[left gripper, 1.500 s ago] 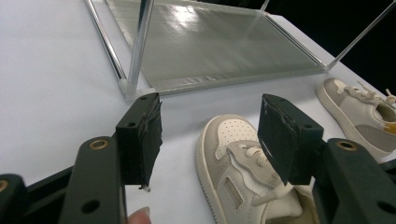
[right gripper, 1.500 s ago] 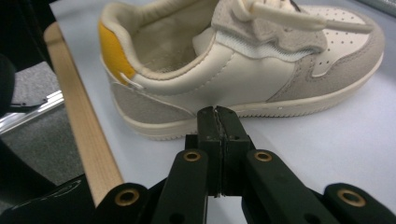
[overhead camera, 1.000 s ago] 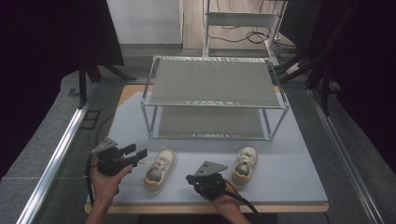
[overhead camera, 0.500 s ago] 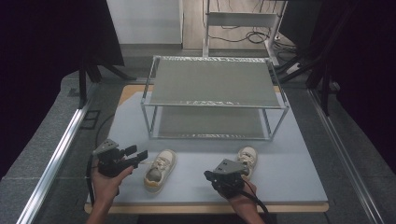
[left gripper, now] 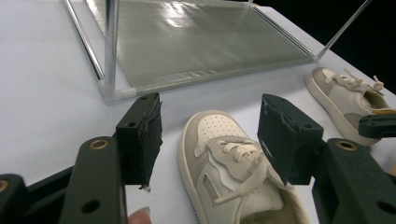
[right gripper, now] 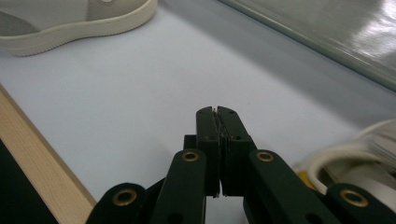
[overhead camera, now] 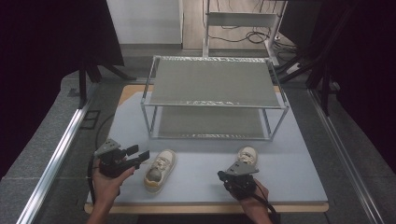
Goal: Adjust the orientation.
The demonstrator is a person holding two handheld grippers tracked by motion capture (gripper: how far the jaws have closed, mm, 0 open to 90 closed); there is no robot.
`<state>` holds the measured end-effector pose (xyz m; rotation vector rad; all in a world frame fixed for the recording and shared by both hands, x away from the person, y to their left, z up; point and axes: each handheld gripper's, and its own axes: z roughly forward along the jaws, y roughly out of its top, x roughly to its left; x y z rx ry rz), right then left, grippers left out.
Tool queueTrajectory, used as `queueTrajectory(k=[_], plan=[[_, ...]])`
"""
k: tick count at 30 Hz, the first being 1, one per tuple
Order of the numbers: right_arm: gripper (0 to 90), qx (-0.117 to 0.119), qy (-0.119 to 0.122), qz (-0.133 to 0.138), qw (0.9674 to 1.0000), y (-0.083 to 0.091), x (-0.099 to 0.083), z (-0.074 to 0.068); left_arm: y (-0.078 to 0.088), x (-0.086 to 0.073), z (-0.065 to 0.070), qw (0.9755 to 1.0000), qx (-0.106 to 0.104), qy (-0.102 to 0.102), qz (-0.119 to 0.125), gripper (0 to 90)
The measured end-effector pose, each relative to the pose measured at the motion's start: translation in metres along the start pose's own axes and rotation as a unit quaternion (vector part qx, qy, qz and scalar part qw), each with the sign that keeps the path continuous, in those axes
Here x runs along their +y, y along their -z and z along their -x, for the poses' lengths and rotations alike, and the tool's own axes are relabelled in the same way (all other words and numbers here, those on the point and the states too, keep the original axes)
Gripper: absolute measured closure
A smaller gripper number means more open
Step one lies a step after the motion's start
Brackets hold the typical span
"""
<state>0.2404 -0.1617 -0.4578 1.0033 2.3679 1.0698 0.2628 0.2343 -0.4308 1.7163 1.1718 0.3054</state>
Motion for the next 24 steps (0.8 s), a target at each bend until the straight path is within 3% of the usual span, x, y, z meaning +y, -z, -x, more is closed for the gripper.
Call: queueTrajectory(k=[5,9,16,24], plan=[[87.7,-0.017,-0.006,-0.003,0.9998,0.005,-0.007,0.008,0.000,-0.002,-0.004,1.0000,0.005,0.004,-0.003,39.8],[87.8,-0.011,-0.022,-0.003,0.9997,0.006,-0.012,0.015,0.000,-0.003,-0.005,0.9999,0.007,0.006,-0.004,39.8],[87.8,-0.015,-0.023,-0.007,0.9996,0.009,-0.013,0.015,-0.003,-0.003,-0.006,0.9999,0.007,0.005,-0.006,39.8],[87.9,-0.028,-0.037,-0.003,0.9989,0.030,-0.032,0.024,-0.005,-0.002,-0.006,0.9999,0.005,0.004,-0.009,39.8]])
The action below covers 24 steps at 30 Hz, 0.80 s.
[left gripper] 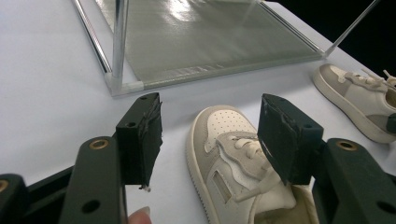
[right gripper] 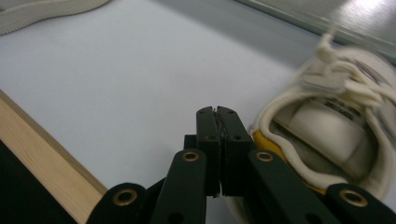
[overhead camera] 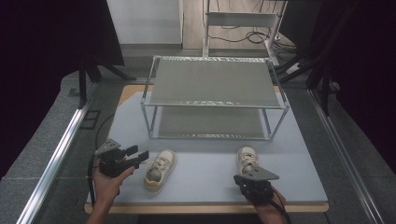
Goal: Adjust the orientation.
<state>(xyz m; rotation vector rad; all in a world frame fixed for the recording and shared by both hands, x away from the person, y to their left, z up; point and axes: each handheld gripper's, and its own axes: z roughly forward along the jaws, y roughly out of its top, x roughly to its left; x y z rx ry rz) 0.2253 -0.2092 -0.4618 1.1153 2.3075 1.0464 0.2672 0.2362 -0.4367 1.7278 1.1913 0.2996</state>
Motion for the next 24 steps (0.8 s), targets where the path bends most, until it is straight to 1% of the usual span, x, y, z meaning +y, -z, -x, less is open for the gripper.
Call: queueTrajectory(k=[2,3,4,7,10,14,16,18,19,22,24], plan=[[87.9,-0.005,-0.006,0.001,1.0000,0.005,-0.005,0.004,0.000,0.000,0.000,1.0000,-0.001,0.000,0.001,39.8],[87.9,-0.005,-0.006,0.001,1.0000,0.005,-0.005,0.004,0.000,0.000,0.000,1.0000,-0.001,0.000,0.001,39.8],[87.8,-0.012,-0.014,0.002,0.9998,0.012,-0.011,0.011,-0.001,0.000,0.001,1.0000,-0.001,-0.001,0.000,39.8],[87.8,-0.017,-0.027,0.006,0.9995,0.020,-0.019,0.020,-0.002,0.000,0.001,1.0000,0.000,-0.002,-0.002,39.8],[87.8,-0.024,-0.036,0.007,0.9990,0.026,-0.027,0.029,-0.002,0.000,0.002,1.0000,0.000,-0.003,-0.003,39.8],[87.7,-0.033,-0.044,0.008,0.9985,0.031,-0.032,0.035,-0.003,0.000,0.003,1.0000,0.000,-0.004,-0.004,39.8],[86.6,-0.028,-0.046,0.010,0.9985,0.031,-0.031,0.035,-0.003,0.000,0.003,1.0000,-0.002,-0.005,-0.004,39.8],[85.6,-0.027,-0.038,0.013,0.9988,0.032,-0.029,0.034,-0.003,0.000,0.004,1.0000,-0.002,-0.006,-0.005,39.8],[85.6,-0.027,-0.038,0.013,0.9988,0.032,-0.029,0.034,-0.003,0.000,0.004,1.0000,-0.002,-0.006,-0.005,39.8],[83.4,-0.017,-0.034,0.023,0.9990,0.033,-0.026,0.032,-0.003,0.000,0.004,1.0000,-0.001,-0.006,-0.004,39.8],[82.1,-0.005,-0.032,0.030,0.9990,0.035,-0.024,0.032,-0.002,0.000,0.005,1.0000,-0.002,-0.006,-0.004,39.8]])
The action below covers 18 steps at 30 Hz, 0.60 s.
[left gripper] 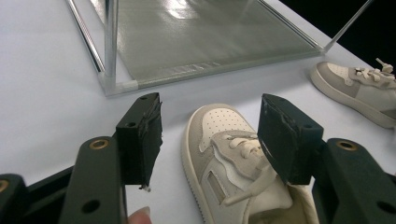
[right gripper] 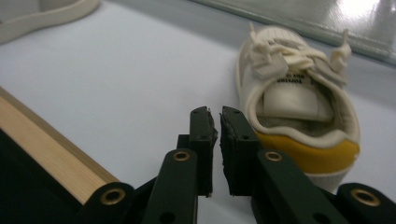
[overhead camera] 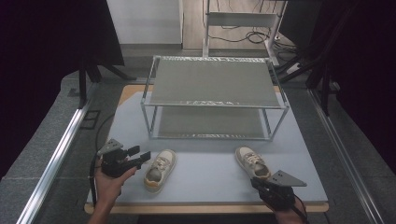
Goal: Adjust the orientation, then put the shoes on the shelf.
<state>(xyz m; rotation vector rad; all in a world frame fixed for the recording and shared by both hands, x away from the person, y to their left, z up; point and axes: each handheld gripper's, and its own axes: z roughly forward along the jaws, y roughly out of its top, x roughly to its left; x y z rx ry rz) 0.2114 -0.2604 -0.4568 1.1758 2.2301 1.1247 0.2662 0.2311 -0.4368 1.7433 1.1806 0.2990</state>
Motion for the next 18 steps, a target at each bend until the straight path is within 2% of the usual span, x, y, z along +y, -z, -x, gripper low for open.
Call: queueTrajectory(k=[4,6,8,9,12,16,18], plan=[[77.6,0.015,0.010,0.004,0.9998,0.002,0.005,-0.001,0.003,0.000,0.000,1.0000,-0.001,0.002,0.003,39.8],[69.9,0.025,0.027,0.012,0.9993,0.006,0.013,-0.001,0.004,0.003,0.001,1.0000,0.000,0.000,0.005,39.8],[68.4,0.026,0.031,0.016,0.9990,0.008,0.017,0.000,0.004,0.004,0.002,1.0000,0.001,-0.003,0.006,39.8],[65.9,0.023,0.039,0.025,0.9987,0.014,0.024,0.002,0.006,0.007,0.004,0.9999,0.000,-0.007,0.010,40.0],[64.6,0.019,0.041,0.034,0.9984,0.019,0.031,0.007,0.008,0.011,0.008,0.9998,-0.002,-0.011,0.014,40.1],[61.8,0.005,0.038,0.042,0.9984,0.031,0.044,0.028,0.018,0.021,0.014,0.9995,-0.020,-0.020,0.016,40.8],[61.0,-0.001,0.028,0.040,0.9988,0.034,0.046,0.039,0.024,0.023,0.016,0.9994,-0.021,-0.022,0.017,40.9]])
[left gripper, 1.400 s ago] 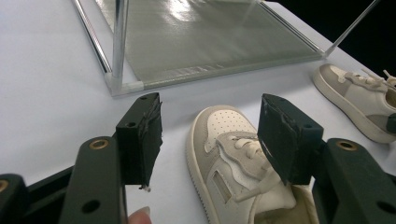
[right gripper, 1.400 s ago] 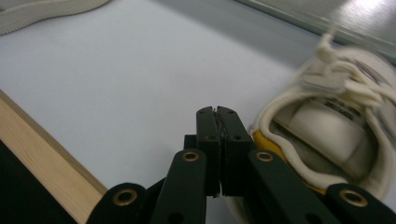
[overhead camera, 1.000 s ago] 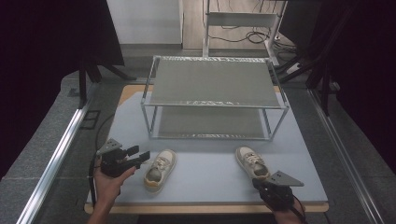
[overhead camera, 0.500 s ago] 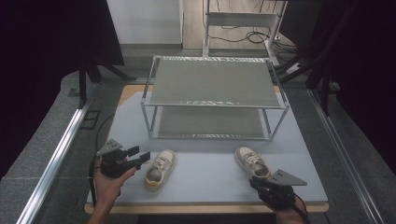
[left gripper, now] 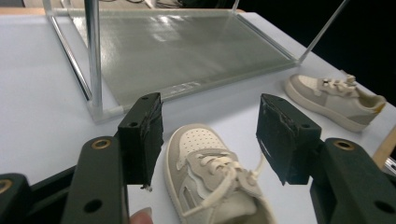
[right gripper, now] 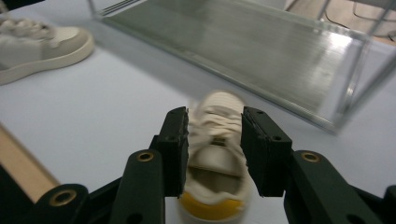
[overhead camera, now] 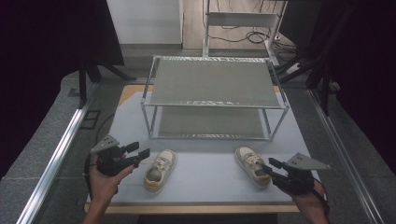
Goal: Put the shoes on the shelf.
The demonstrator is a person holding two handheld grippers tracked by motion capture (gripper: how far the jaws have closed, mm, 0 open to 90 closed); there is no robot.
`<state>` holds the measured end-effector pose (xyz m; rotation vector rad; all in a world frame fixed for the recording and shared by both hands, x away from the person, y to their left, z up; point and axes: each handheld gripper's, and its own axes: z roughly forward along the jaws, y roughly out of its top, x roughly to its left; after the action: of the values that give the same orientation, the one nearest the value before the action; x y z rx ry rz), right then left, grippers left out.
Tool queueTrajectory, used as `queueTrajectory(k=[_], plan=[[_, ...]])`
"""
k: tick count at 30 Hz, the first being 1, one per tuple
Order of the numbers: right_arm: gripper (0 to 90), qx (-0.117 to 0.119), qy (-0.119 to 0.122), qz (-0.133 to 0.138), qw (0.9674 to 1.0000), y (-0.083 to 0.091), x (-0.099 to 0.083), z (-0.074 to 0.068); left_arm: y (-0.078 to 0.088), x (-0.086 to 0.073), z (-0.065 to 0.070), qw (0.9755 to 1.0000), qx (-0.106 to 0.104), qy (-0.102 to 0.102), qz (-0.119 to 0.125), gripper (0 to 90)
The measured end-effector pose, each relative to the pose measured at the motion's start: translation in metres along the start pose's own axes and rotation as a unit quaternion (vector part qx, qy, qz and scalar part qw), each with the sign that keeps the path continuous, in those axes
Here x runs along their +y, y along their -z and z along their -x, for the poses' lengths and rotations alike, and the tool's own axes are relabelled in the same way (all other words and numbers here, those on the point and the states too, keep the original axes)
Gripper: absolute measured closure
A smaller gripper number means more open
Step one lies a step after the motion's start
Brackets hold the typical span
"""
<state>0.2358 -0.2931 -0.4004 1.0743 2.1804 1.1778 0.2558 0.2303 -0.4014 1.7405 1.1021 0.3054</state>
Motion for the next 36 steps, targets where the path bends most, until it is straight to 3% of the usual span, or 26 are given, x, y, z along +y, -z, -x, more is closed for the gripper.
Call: queueTrajectory(k=[1,4,7,13,15,16,17,18,19,20,21,23,25,28,29,32,36], plan=[[61.0,0.000,0.000,0.000,1.0000,0.000,0.000,0.000,0.000,0.000,0.000,1.0000,0.000,0.000,0.000,41.0],[59.9,-0.010,-0.019,-0.010,0.9997,0.004,0.000,0.019,0.008,-0.006,0.003,0.9998,-0.007,-0.002,-0.020,44.6],[59.5,-0.018,-0.027,-0.019,0.9993,0.002,-0.003,0.025,0.010,-0.012,0.004,0.9993,-0.009,-0.005,-0.037,47.3],[58.6,-0.018,-0.031,-0.055,0.9978,-0.005,-0.011,0.033,0.005,-0.027,0.007,0.9950,0.004,-0.009,-0.099,49.1],[58.5,-0.017,-0.031,-0.059,0.9977,-0.005,-0.010,0.034,0.003,-0.027,0.008,0.9941,0.006,-0.010,-0.107,49.2],[58.1,-0.011,-0.032,-0.067,0.9971,-0.007,-0.009,0.035,0.001,-0.026,0.010,0.9917,0.009,-0.015,-0.127,49.2],[58.1,-0.010,-0.030,-0.072,0.9969,-0.008,-0.008,0.035,0.001,-0.026,0.010,0.9917,0.009,-0.015,-0.127,49.1],[58.1,-0.010,-0.030,-0.072,0.9969,-0.008,-0.008,0.035,-0.002,-0.026,0.011,0.9899,0.011,-0.018,-0.140,49.1],[58.1,-0.005,-0.027,-0.082,0.9962,-0.012,-0.008,0.034,-0.008,-0.027,0.012,0.9856,0.018,-0.026,-0.166,49.0],[58.1,-0.005,-0.027,-0.082,0.9962,-0.012,-0.008,0.034,-0.008,-0.027,0.012,0.9856,0.018,-0.026,-0.166,49.0],[58.0,-0.004,-0.025,-0.088,0.9958,-0.014,-0.007,0.033,-0.014,-0.029,0.012,0.9828,0.024,-0.030,-0.181,49.0],[58.0,0.004,-0.020,-0.106,0.9942,-0.022,-0.008,0.031,-0.022,-0.030,0.013,0.9794,0.025,-0.031,-0.198,49.1],[58.0,0.008,-0.018,-0.114,0.9933,-0.026,-0.007,0.030,-0.024,-0.030,0.014,0.9783,0.026,-0.033,-0.203,49.2],[57.8,0.011,-0.016,-0.129,0.9915,-0.034,-0.006,0.030,-0.032,-0.027,0.015,0.9726,0.036,-0.042,-0.226,50.7],[57.8,0.011,-0.016,-0.129,0.9915,-0.034,-0.006,0.030,-0.032,-0.027,0.015,0.9726,0.036,-0.042,-0.226,51.1],[57.8,0.012,-0.013,-0.153,0.9880,-0.048,-0.002,0.029,-0.038,-0.025,0.015,0.9670,0.045,-0.047,-0.246,51.9],[58.9,0.003,-0.007,-0.177,0.9842,-0.059,-0.002,0.030,-0.043,-0.024,0.015,0.9633,0.045,-0.049,-0.260,53.6]])
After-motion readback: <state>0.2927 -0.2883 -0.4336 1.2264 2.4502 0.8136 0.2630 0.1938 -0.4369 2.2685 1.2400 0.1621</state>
